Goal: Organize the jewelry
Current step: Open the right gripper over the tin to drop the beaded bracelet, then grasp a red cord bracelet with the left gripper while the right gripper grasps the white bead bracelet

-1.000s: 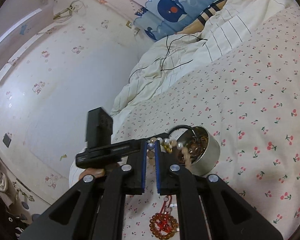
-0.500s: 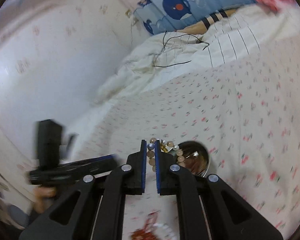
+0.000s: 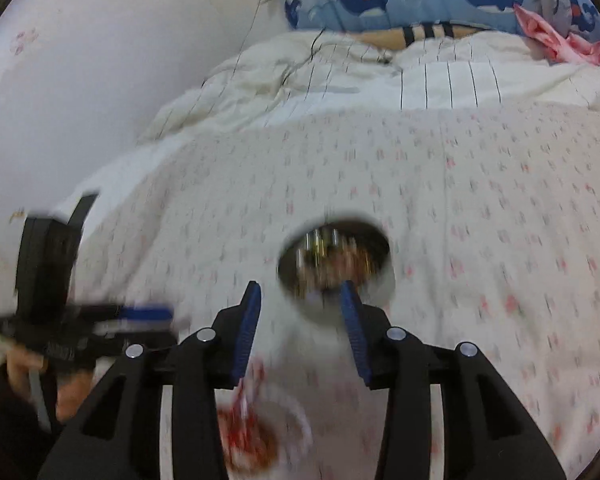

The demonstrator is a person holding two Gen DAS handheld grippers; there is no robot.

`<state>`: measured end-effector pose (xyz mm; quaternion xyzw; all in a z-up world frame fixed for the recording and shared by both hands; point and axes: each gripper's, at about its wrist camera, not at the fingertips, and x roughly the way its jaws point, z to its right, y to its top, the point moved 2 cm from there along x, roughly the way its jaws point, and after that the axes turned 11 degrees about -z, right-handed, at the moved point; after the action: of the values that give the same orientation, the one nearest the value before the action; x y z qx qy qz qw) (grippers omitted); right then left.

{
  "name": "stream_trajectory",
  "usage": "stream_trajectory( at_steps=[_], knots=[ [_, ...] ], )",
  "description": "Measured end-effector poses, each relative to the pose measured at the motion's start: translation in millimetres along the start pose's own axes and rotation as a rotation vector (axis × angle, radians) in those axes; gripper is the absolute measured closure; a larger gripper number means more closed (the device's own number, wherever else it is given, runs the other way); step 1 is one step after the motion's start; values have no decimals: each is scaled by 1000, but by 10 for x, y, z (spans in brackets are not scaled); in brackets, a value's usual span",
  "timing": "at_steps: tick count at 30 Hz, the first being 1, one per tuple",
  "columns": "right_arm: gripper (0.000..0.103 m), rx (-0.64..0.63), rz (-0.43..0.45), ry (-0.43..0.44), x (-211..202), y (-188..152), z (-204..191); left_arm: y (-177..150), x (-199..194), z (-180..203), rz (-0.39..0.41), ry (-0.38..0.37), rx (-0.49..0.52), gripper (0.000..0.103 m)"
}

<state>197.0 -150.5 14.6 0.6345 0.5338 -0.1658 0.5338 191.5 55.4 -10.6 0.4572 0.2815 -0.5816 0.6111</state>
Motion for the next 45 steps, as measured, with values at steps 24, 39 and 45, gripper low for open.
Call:
stream_trajectory(
  at_steps=[24, 39, 45],
  knots=[
    [62, -208, -192, -293, 576, -606, -261, -9, 743, 356, -88, -180, -11, 68],
    [63, -231, -197, -297, 632, -634, -281, 108, 365, 171, 42, -175, -37, 100],
    [94, -220, -201, -300, 620, -614, -233, 142, 103, 183, 133, -220, -10, 100]
  ],
)
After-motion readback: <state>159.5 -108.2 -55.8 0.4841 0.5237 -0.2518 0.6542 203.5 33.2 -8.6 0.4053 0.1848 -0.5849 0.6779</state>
